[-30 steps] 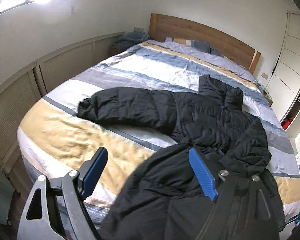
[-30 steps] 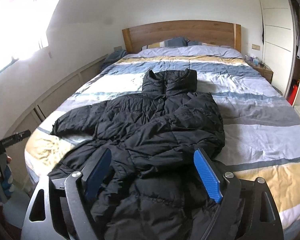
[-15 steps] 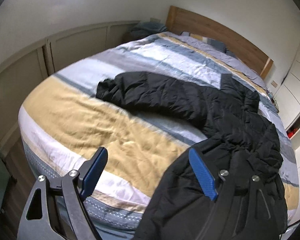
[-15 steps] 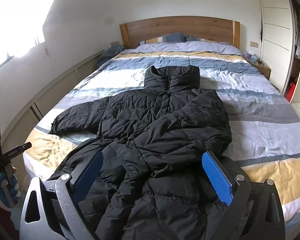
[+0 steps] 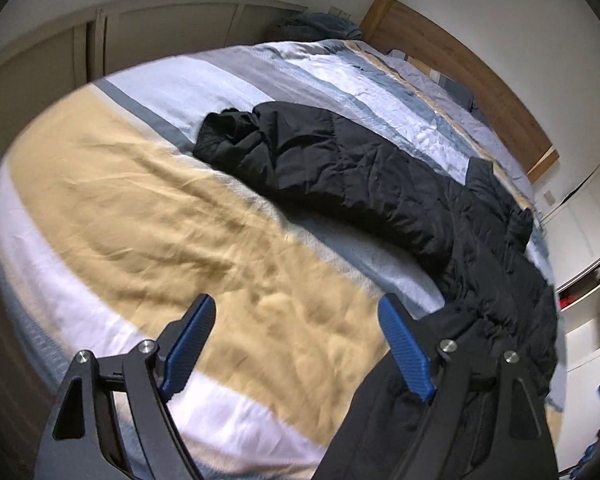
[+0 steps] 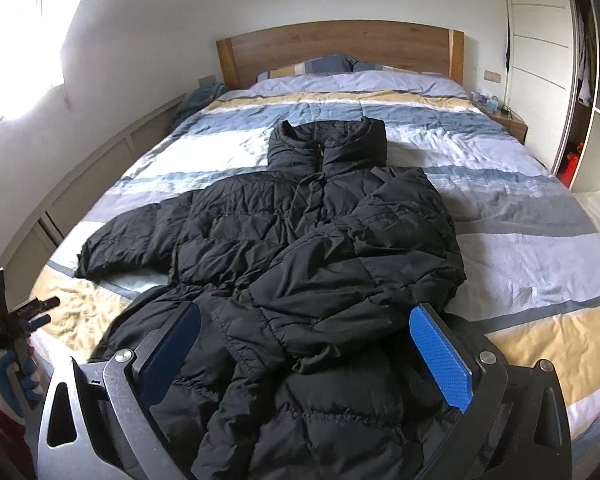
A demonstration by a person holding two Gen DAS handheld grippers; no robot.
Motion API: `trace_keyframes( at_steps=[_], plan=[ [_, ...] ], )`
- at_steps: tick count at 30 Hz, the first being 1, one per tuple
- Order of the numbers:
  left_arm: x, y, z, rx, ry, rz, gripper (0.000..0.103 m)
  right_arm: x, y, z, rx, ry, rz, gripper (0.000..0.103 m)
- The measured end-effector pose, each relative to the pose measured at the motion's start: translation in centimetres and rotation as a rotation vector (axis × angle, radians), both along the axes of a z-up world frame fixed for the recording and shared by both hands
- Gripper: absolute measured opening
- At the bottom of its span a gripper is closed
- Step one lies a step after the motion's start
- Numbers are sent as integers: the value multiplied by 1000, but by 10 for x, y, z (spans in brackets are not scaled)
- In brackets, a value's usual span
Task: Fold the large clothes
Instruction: 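Grasp the other coat sleeve with the left gripper and lift it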
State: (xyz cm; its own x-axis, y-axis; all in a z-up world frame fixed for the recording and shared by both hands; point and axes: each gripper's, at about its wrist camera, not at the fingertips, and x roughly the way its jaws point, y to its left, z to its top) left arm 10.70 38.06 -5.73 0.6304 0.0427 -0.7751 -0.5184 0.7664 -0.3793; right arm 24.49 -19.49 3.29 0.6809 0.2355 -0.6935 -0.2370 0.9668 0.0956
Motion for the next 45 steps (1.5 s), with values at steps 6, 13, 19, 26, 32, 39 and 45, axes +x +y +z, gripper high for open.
trace_keyframes(
  at_steps=[6,13,19,26,32,39,45],
  plan=[
    [38,31,-25,-209,-69,15,83,16,-5,-10,-32,28,-38,103],
    [98,52,-51,-358,-108,39,83,33,-22,-18,-64,52,-106,103],
    [136,65,-84,-460,-86,99,80,42,-44,-13,-57,47,-163,103],
    [140,98,-97,-557,-187,276,71,43,-68,-12,-51,46,-207,103],
    [144,113,-106,-616,-203,338,33,38,-86,-15,-54,52,-233,103],
    [148,110,-96,-584,-197,318,17,28,-97,-9,-53,30,-244,103],
    [154,95,-55,-477,-204,250,12,18,-106,-1,-30,16,-244,102]
  ],
)
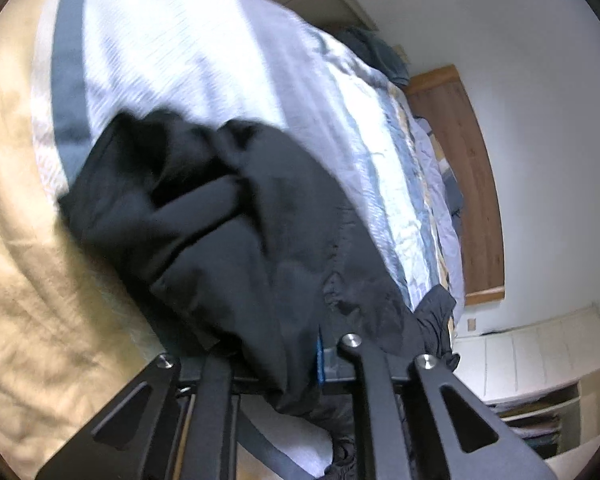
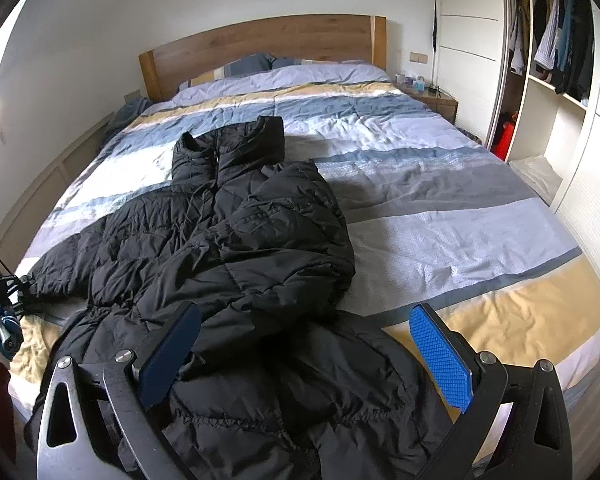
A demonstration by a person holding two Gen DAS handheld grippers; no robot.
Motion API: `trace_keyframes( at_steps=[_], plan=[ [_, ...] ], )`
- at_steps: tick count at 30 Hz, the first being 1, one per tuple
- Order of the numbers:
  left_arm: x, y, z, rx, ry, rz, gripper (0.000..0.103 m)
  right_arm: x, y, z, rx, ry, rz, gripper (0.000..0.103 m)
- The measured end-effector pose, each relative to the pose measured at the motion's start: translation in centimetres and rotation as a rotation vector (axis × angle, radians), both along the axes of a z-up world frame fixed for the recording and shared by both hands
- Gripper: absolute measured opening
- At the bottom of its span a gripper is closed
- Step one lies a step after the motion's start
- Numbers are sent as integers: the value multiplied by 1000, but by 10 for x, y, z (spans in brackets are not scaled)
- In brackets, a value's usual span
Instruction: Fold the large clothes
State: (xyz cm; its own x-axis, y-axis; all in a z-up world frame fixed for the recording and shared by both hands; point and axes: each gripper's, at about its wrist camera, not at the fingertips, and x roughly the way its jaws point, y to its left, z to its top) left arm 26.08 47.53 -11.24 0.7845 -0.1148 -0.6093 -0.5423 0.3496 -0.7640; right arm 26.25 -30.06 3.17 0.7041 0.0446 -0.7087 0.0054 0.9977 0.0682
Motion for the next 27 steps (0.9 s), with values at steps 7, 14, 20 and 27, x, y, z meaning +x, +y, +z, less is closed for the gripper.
trace_keyframes(
  at_steps=[7,14,20,27],
  plan=[
    [5,-32,63,137,-49,-86,11,-16,-11,11,40,-37,5,102],
    [15,-88,128,280,-112,-209,10,-38,-24,26,81,-89,11,102],
    [26,-154,169,378,-168,-338,10,-57,-42,34,114,-125,-5,102],
    [29,-232,184,469,-179,-483,10,-72,-66,34,152,-147,-38,102]
  ],
)
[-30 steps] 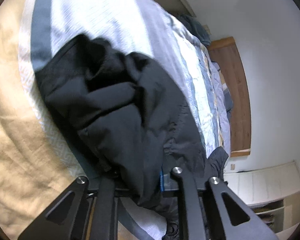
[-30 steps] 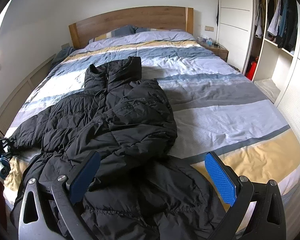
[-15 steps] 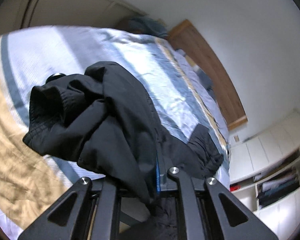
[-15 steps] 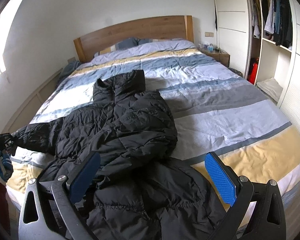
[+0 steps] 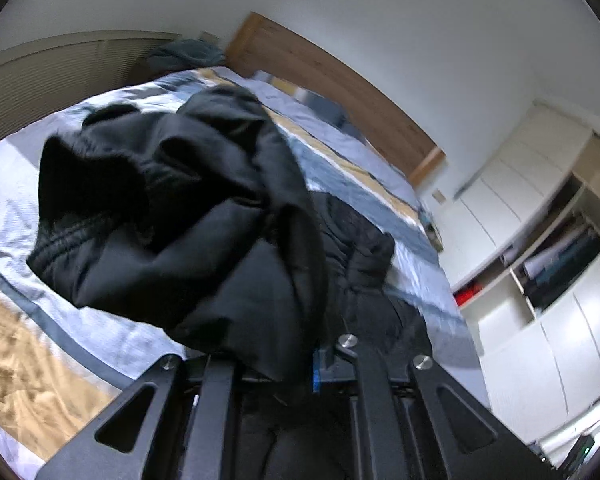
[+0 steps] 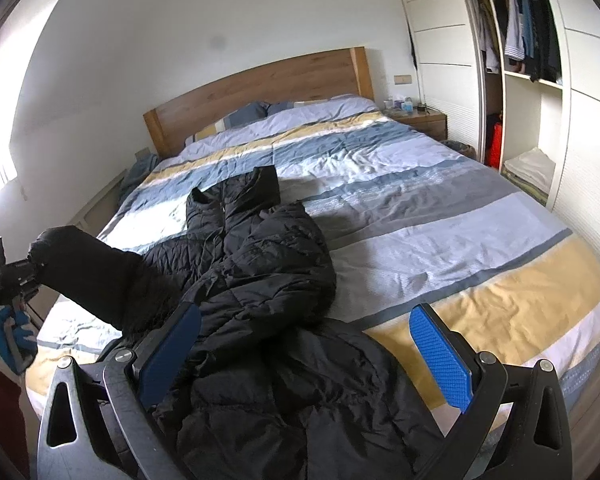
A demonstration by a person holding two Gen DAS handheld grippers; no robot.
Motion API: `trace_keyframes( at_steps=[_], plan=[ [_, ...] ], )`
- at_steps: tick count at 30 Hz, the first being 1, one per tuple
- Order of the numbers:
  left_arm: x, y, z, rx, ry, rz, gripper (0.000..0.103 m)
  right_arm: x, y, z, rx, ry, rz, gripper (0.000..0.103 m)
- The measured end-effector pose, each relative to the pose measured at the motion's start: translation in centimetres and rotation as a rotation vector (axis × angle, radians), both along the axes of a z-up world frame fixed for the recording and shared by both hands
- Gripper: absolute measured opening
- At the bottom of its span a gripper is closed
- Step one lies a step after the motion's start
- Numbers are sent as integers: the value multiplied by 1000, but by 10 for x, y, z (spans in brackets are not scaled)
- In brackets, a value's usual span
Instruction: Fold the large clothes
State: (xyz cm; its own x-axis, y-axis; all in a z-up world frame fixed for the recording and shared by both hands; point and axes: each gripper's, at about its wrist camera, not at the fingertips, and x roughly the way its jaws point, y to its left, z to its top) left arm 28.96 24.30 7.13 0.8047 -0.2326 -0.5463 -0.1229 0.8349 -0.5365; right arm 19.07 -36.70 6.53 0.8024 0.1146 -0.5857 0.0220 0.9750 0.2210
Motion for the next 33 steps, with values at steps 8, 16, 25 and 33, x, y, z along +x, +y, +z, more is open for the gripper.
trace_keyframes(
  at_steps=[8,16,25,33],
  plan=[
    [-9,-85,-15,107,63,-134,10,-6,-26,-12,53,9,-23,102],
    [-15,-154,-44,244,137,-230,9,-14,-40,-20,71,14,-26,102],
    [-26,-186,-94,373,234,-296,10,-14,-47,-34,93,43,-31,102],
    [-33,-197,-116,400,261,-320,10,-12,-31,-38,71,64,0,102]
  ],
)
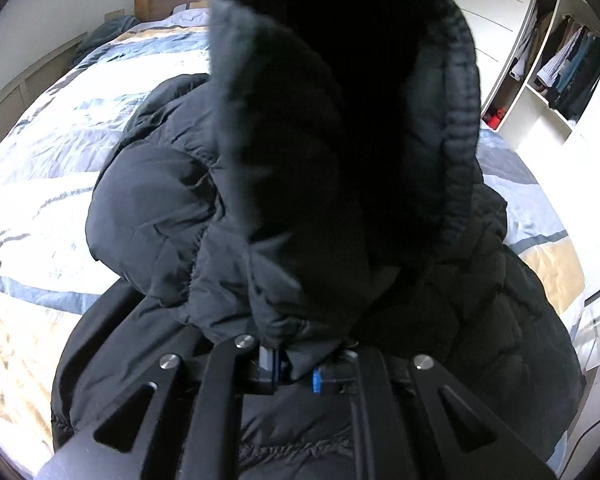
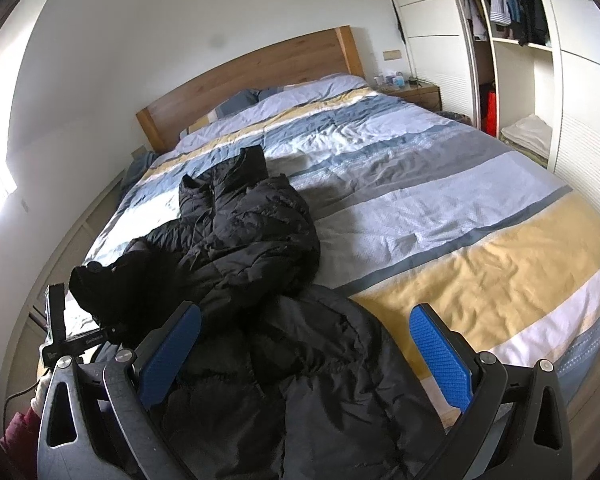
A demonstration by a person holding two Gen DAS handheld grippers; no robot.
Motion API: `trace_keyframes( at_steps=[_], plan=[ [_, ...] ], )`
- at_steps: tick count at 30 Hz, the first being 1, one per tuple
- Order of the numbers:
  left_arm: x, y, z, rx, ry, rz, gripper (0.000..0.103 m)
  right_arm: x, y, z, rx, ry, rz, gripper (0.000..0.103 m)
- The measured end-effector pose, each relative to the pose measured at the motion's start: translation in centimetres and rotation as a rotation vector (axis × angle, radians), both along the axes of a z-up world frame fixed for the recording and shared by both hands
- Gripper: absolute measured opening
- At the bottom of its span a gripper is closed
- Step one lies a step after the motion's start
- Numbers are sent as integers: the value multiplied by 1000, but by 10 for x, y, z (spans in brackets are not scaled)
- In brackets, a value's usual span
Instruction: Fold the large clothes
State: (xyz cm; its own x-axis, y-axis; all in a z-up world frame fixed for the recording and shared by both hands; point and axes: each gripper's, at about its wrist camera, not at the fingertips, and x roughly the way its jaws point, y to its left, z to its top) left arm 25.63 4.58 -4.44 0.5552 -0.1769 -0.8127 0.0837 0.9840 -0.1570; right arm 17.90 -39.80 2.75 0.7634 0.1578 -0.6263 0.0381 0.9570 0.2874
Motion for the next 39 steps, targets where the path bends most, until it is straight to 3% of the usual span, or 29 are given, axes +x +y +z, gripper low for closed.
trace_keyframes(
  at_steps=[6,11,19,26,35,39],
  plan=[
    [-8,-6,-3,-23,12,-12,16,2,14,-2,-17,14,27,102],
    [-15,-14,-4,-39,14,-69,30,6,28,-4,-33,27,52,102],
    [-41,-15,20,-81,-25,-158,30,17,65,2,-69,33,140,102],
    [-33,53,52,-44,-80,-32,31,43,136,12,-126,26,328,102],
    [1,136,49,14,-61,151,31,92,256,8,-175,16,623,100],
    [22,146,45,19,-63,169,31,118,303,-6,-196,26,718,96]
  ],
)
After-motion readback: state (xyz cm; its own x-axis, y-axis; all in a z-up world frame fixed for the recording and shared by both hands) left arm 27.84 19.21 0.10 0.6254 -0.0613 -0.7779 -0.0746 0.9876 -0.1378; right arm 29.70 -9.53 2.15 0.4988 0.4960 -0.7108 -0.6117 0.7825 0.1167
